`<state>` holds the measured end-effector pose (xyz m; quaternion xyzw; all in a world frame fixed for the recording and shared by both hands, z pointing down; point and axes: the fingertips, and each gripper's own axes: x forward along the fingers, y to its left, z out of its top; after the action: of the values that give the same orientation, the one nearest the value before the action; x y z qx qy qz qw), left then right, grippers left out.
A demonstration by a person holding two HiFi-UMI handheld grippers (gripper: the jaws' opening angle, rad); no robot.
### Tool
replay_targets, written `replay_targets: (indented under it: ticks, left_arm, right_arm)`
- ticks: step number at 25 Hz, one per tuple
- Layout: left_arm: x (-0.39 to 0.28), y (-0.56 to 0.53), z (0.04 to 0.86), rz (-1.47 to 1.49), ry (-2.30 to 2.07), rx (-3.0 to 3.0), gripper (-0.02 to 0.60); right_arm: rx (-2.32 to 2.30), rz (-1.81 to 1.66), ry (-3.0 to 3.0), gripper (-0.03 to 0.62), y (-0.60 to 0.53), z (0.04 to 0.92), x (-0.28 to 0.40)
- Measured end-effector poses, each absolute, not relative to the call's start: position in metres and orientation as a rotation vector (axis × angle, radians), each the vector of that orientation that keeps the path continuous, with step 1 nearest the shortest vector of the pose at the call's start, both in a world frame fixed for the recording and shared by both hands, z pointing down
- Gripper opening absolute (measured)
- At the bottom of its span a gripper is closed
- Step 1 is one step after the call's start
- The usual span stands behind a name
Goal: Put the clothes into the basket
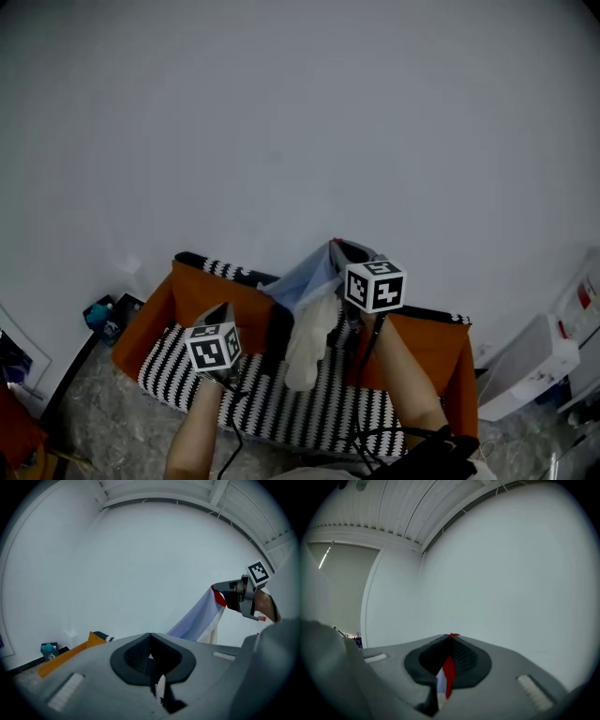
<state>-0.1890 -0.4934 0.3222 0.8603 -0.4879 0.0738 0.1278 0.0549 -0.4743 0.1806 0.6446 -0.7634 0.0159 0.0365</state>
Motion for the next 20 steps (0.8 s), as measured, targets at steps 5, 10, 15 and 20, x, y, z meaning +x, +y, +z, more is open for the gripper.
replay_targets:
  ticks: [5, 10, 15, 20]
  left_arm:
    - [-0.182, -0.462, 0.327, 0.209, -1.343, 2.539, 0.006]
    - [-0.173, -0.429, 0.333, 0.229, -1.243, 2.591, 0.006]
    - [-0.157, -0.398, 0.339, 0.249, -1.146, 2.626, 0.006]
    - [-0.119, -0.375, 0.332, 0.241, -1.027, 2.687, 0.006]
  right_arm:
    - [2.056, 0.010, -2.278, 0.011, -0.423, 0.169, 0.061]
    - [2.120, 0.003, -2.195, 0.011, -0.375, 0.171, 0.061]
    - [2.186, 0.004, -2.086, 0.011, -0.323, 0.171, 0.080]
    - [2.282, -0.020, -1.982, 0.011, -0.271, 0.159, 0.109]
